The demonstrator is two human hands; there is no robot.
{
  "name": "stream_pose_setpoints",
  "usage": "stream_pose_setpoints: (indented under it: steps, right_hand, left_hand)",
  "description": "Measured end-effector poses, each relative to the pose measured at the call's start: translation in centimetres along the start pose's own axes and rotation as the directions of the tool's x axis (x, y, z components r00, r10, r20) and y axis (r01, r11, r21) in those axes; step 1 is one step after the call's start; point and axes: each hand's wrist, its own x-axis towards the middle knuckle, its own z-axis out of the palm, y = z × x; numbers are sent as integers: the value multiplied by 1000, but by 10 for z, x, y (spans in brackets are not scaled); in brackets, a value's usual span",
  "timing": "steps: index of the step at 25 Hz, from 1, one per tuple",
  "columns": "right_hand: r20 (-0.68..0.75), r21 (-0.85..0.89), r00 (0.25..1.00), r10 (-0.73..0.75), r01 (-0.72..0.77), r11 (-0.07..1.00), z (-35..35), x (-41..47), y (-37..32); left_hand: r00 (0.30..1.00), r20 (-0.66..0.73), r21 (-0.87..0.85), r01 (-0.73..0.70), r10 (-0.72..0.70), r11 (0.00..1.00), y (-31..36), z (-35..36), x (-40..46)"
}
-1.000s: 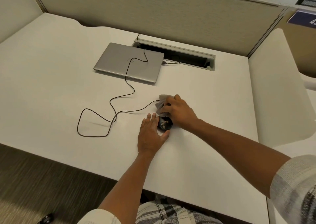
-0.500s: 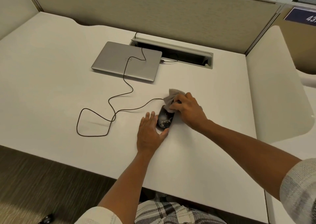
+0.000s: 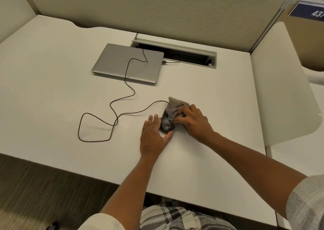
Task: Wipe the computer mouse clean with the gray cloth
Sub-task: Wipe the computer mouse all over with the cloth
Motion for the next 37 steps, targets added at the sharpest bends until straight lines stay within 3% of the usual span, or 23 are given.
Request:
stream_pose_setpoints:
  steps: [3,8,14,19,23,28,30,34,37]
  right_hand:
    - [-69,81,982,178,-172,982,-3,15,5]
    - [51,212,935,350,-353,911,11,16,-23]
    - [55,100,984,169,-173,980,5,-14,-23]
    - [28,75,956,293,-294,953,2,6,-22]
    - [8,114,987,163,-163,980,6,-6,-40]
    - [-22,-40,999,-28,27,999,-3,-19,-28]
    - [-13,-39,1000,-16,15,999,-2,-19,-22]
    - [-4,8,989,146,-146,989,-4,2,-28]
    - [31,-15,989,146,-146,989,3,14,-47]
  left_hand:
    - [1000,-8,20,-2,2,1000,-1,1,0]
    - [1000,-3,18,3,-3,1000,-1,2,-1]
    - [1000,4,27,10,-10,1000,-2,2,0]
    - [1000,1,30,7,-7,1000,-3,2,-1]
    - [1000,8,13,12,-12,1000,-3,1,-1]
    - [1000,9,11,3,-3,1000,-1,-1,0]
    - [1000,9,6,7,-7,1000,-1,-1,0]
    - [1000,5,-3,18,-18,1000,-1,-2,-1]
    - [999,19,-6,29,-29,1000,0,-2,-1]
